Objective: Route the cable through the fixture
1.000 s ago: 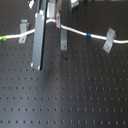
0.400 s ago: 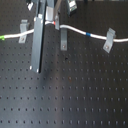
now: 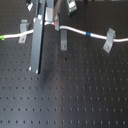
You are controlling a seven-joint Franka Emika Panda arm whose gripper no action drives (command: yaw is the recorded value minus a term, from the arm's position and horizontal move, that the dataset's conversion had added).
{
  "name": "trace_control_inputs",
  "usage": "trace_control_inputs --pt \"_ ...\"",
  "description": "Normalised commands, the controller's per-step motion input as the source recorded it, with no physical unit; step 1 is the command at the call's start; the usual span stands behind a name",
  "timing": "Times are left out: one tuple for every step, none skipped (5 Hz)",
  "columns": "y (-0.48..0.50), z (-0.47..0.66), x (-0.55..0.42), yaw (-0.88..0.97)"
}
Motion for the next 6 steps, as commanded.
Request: trace_control_inputs --pt "0.090 0.46 -0.274 0.07" --pt "0.114 0.01 0.038 0.00" --pt "0.373 -0.09 0.126 0.00" --pt "0.286 0.30 -0.053 0.06" --pt "0.060 0.55 -0.252 0.02" --pt "0.000 0.01 0.000 0.00"
